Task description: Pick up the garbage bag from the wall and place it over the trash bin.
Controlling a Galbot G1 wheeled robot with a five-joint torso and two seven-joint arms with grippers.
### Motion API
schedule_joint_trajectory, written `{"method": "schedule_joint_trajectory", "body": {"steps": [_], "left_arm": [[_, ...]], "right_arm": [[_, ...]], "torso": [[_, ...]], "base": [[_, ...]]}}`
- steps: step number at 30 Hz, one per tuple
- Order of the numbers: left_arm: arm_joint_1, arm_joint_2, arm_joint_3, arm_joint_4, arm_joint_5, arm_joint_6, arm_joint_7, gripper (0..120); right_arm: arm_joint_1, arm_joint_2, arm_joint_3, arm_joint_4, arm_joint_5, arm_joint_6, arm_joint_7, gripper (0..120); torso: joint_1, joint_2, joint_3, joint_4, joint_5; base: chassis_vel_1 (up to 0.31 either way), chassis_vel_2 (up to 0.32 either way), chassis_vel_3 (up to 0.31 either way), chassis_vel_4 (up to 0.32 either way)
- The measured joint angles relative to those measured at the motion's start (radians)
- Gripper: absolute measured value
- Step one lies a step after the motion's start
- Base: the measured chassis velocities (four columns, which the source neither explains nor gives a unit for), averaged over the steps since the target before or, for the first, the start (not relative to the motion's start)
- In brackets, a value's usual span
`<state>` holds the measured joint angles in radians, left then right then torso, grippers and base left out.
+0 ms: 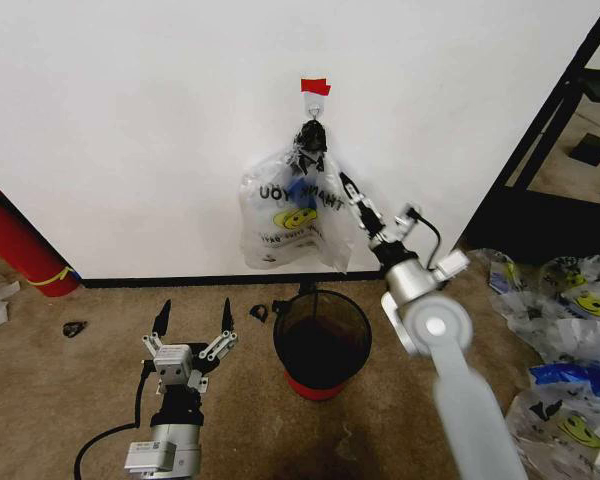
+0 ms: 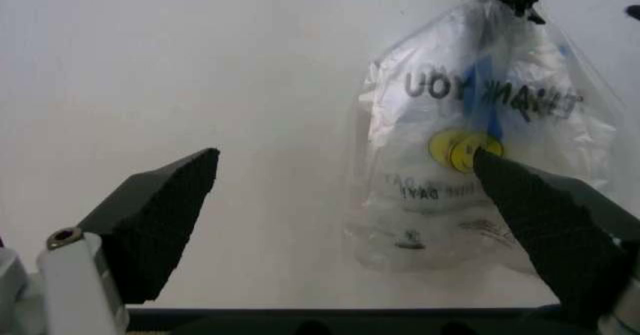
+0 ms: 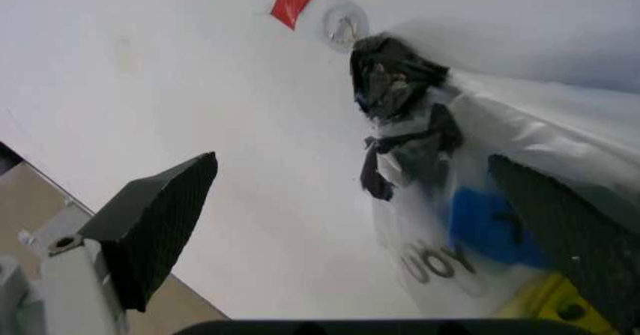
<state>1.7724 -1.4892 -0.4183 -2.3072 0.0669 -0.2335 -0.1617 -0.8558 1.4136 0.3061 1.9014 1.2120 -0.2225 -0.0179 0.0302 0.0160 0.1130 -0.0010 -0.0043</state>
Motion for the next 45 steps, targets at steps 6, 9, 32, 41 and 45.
{"method": "schedule_joint_trajectory", "body": {"steps": [6, 9, 32, 41, 45], "left_arm": [[-0.004, -0.003, -0.006, 0.003, -0.003, 0.000, -0.001, 100], [-0.004, -0.007, -0.006, 0.006, -0.003, 0.000, -0.001, 100], [-0.007, -0.019, -0.018, -0.008, -0.012, -0.007, -0.006, 100], [-0.005, -0.015, -0.018, -0.012, -0.014, -0.008, -0.007, 100], [-0.002, -0.015, -0.019, -0.016, -0.017, -0.009, -0.009, 100]], "right_arm": [[0.103, 0.024, -0.039, -0.098, -0.001, -0.001, 0.021, 100], [0.131, 0.033, -0.042, -0.131, -0.006, -0.001, 0.027, 100], [0.217, 0.037, -0.077, -0.277, -0.018, 0.041, 0.016, 37], [0.232, 0.012, -0.099, -0.301, -0.020, 0.043, 0.014, 1], [0.233, 0.013, -0.099, -0.306, -0.022, 0.045, 0.014, 0]], "torso": [[0.000, 0.000, 0.000, 0.0000, 0.0001], [0.000, 0.000, 0.000, 0.0001, 0.0001], [0.000, 0.000, 0.000, -0.0001, 0.0001], [0.000, 0.000, 0.000, 0.0000, 0.0002], [0.000, 0.000, 0.000, -0.0001, 0.0002]], "base": [[0.000, 0.000, 0.000, 0.000], [0.000, 0.000, 0.000, 0.000], [0.000, 0.000, 0.000, 0.000], [0.000, 0.000, 0.000, 0.000], [0.000, 0.000, 0.000, 0.000]]}}
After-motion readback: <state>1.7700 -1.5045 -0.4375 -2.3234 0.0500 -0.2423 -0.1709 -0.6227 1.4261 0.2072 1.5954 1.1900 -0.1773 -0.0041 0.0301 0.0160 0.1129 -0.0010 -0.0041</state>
